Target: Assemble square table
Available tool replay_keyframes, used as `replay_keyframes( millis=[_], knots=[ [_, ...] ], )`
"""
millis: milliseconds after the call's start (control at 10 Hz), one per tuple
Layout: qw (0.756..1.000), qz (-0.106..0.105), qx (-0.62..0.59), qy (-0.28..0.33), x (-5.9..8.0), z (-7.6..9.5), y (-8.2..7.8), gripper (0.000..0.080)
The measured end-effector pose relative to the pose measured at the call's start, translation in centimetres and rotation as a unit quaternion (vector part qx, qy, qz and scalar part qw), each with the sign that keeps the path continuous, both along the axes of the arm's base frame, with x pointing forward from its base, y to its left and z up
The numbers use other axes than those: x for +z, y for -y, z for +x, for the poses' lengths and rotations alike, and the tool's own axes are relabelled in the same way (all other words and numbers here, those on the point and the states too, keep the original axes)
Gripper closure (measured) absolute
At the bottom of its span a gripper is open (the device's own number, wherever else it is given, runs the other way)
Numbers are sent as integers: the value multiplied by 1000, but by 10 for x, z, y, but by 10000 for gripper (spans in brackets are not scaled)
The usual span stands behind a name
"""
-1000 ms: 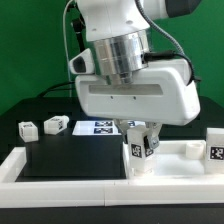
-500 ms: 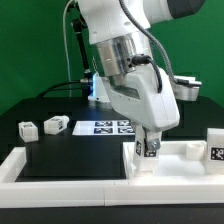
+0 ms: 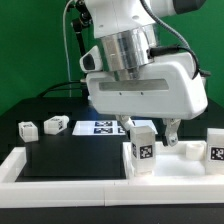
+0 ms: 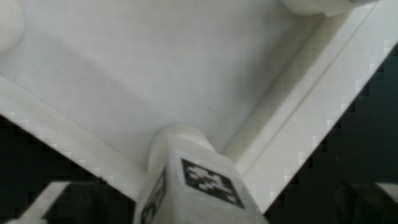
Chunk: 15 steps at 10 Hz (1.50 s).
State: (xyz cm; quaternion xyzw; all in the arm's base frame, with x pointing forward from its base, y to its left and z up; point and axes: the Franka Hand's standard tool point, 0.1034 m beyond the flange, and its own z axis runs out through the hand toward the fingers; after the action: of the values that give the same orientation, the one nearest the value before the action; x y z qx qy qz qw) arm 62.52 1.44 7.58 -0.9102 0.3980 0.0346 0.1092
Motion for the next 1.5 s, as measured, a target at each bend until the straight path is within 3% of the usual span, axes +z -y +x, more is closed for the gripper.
replay_keyframes(
  millis=[200,500,900,1000,1100,1300,1500],
  knots=[
    [993,-9,111,24,0,0,3,151],
    [941,-39,328,77,0,5,8,150],
    [951,-35,298,73,0,5,6,177],
    [963,-30,260,67,0,6,4,357],
    [971,-31,230,59,-1,5,8,488],
    [990,-34,125,55,-3,4,12,496],
    [999,-16,0,35,-4,3,15,497]
  ],
)
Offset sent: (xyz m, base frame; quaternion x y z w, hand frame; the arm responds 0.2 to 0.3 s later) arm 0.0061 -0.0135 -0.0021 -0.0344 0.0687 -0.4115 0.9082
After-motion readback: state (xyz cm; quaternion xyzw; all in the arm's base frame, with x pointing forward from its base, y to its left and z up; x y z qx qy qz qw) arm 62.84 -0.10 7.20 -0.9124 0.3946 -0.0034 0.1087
